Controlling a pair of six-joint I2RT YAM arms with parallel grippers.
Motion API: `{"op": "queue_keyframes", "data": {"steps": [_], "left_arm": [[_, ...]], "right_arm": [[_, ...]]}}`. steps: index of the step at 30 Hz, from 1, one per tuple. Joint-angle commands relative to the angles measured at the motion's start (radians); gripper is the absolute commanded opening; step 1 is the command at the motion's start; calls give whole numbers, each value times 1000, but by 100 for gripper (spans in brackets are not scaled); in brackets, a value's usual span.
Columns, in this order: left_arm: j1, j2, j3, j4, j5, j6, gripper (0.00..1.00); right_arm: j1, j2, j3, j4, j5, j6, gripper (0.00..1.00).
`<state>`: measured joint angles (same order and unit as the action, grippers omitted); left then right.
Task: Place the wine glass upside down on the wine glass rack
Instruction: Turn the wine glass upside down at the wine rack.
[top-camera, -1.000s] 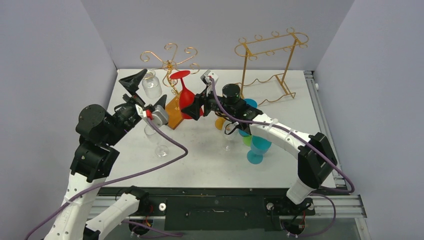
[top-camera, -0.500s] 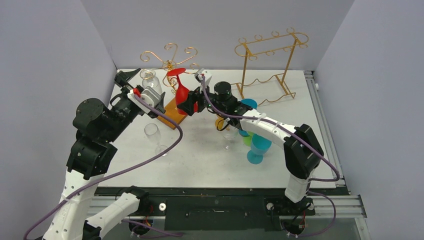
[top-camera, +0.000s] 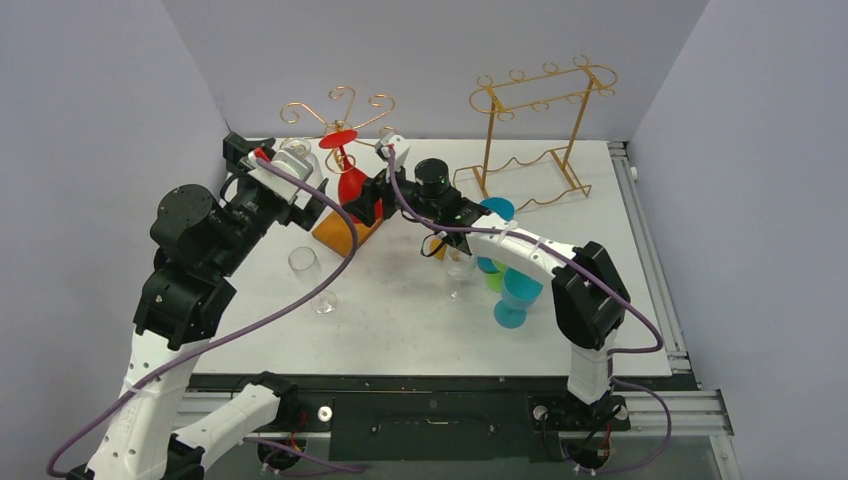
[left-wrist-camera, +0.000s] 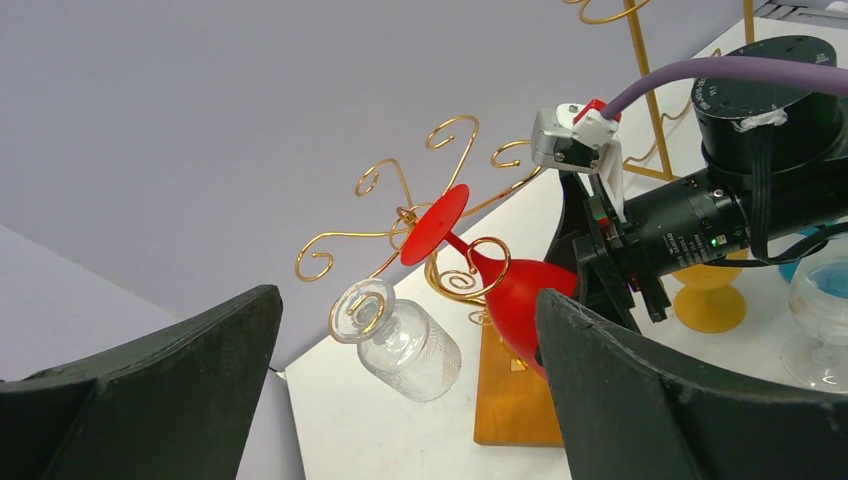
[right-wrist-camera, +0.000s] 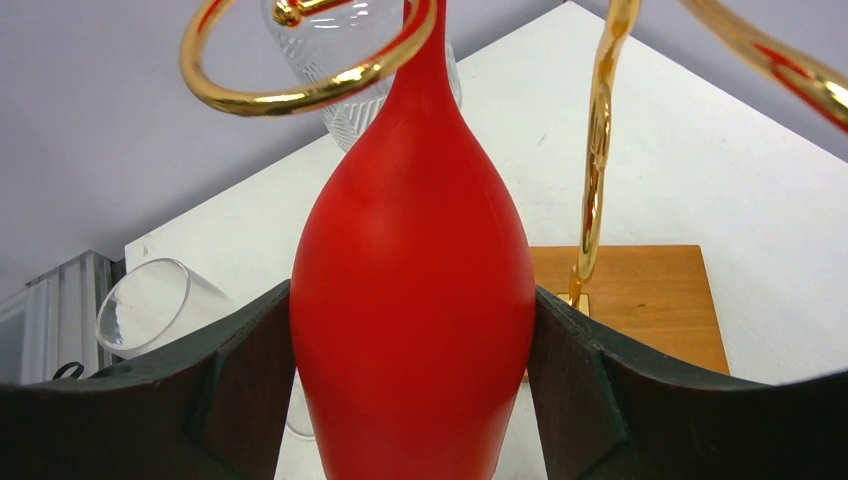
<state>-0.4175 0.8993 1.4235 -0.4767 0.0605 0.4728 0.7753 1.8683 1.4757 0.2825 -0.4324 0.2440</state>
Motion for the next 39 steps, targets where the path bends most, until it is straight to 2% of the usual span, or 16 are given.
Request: {"op": "queue_keyframes", "data": {"steps": [1, 7, 14, 26, 39], "left_arm": [[-1, 7, 50, 4, -53, -33, 96], [-1, 23, 85, -5, -120, -52, 96], [-2, 42, 112, -26, -161, -51, 96], [-1, 58, 109, -28, -177, -45, 96], [-2, 72, 110, -28, -198, -41, 96]], "right_arm": [[21, 15, 66, 43, 3, -35, 47], [49, 35, 86, 7, -5, -66, 46], [61, -14, -8, 62, 7, -74, 45], [59, -94, -143, 164, 19, -73, 44], [58, -115, -188, 223, 20, -91, 43]]}}
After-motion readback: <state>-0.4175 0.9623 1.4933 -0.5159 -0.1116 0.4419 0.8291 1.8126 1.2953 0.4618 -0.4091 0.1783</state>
